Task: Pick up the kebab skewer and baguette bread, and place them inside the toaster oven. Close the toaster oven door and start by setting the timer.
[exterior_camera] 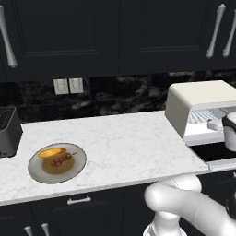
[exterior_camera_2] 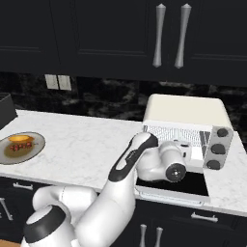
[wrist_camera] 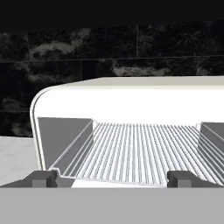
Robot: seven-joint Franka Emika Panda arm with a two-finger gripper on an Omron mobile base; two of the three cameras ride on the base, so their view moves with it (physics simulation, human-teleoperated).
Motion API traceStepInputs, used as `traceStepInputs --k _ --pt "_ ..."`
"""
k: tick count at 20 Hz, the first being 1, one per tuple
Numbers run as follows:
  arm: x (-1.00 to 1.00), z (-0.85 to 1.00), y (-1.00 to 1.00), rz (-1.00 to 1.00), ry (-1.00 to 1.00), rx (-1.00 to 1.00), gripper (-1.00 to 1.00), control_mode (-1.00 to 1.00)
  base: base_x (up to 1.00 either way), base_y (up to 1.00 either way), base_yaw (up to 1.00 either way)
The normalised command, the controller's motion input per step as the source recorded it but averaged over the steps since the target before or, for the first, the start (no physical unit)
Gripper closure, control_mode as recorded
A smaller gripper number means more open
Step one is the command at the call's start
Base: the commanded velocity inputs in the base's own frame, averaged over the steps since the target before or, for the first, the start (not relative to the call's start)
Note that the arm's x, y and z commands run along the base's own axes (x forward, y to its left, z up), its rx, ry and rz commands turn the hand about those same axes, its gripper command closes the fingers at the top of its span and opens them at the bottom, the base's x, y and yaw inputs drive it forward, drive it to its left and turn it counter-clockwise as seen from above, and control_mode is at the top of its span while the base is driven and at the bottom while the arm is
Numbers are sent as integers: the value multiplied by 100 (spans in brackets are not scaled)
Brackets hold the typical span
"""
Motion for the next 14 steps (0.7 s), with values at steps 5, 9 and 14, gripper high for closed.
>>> traceStepInputs --k 5,9,14 --pt "60 -2 -15 0 0 0 -100 -100 0 0 0" --pt "41 -31 -3 0 -4 -3 -100 -100 0 0 0" --pt "27 -25 -20 0 -3 0 -100 -100 0 0 0"
